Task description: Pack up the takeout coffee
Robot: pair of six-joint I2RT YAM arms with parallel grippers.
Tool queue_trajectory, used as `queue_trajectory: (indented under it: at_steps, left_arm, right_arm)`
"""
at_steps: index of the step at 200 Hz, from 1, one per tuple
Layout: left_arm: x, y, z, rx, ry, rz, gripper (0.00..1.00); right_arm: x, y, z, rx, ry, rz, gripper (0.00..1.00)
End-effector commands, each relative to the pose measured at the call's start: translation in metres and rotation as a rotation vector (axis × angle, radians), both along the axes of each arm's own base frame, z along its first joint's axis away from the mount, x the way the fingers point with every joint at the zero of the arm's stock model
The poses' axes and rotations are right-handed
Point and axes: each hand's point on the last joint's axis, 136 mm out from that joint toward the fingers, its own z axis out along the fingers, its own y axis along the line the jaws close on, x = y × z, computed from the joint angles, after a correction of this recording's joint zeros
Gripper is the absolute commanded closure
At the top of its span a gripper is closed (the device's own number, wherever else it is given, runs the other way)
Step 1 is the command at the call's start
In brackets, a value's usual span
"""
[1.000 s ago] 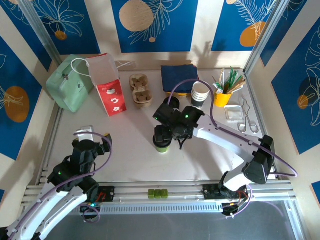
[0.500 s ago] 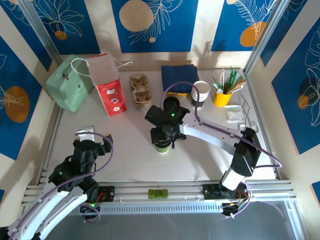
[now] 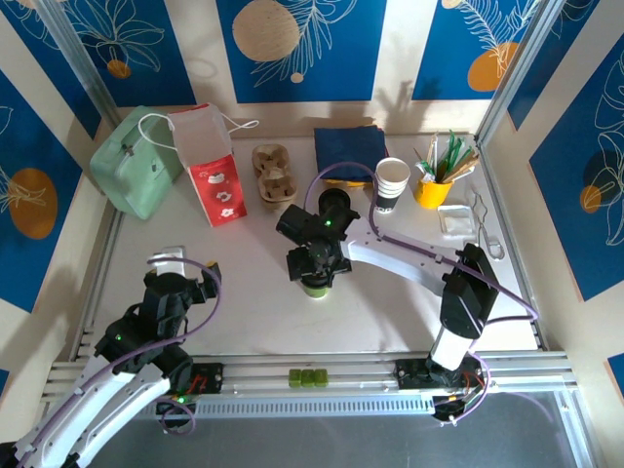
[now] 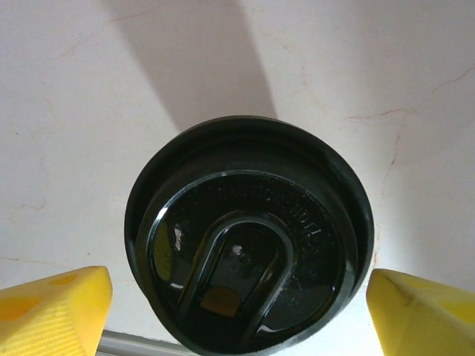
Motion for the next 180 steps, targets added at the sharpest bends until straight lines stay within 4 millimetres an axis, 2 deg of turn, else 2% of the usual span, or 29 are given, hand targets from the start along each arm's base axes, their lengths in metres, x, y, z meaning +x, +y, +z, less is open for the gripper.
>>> queue_trajectory:
  at_steps: [1,25,100,124,180]
  left_arm:
    - [0.001,-0.003,0.001,0.009,-0.01,-0.018,0.01]
    - [0.001,-0.003,0.0,0.008,-0.009,-0.017,0.01]
    - [0.0,-0.002,0.001,0.002,-0.011,-0.013,0.01]
    - [0.0,-0.002,0.001,0.003,-0.01,-0.014,0.01]
    - [0.0,-0.002,0.001,0.001,-0.01,-0.013,0.01]
  right_arm:
    - [0.003,0.006,0.004,0.016,0.004,0.0,0.13]
    - [0.005,0.008,0.002,0.013,0.007,0.002,0.18]
    - [0.008,0.005,-0.007,-0.022,0.01,-0.009,0.18]
    - [0.008,0.004,-0.009,-0.023,0.016,-0.008,0.25]
    - [0.006,-0.002,-0.016,-0.04,0.026,-0.007,0.24]
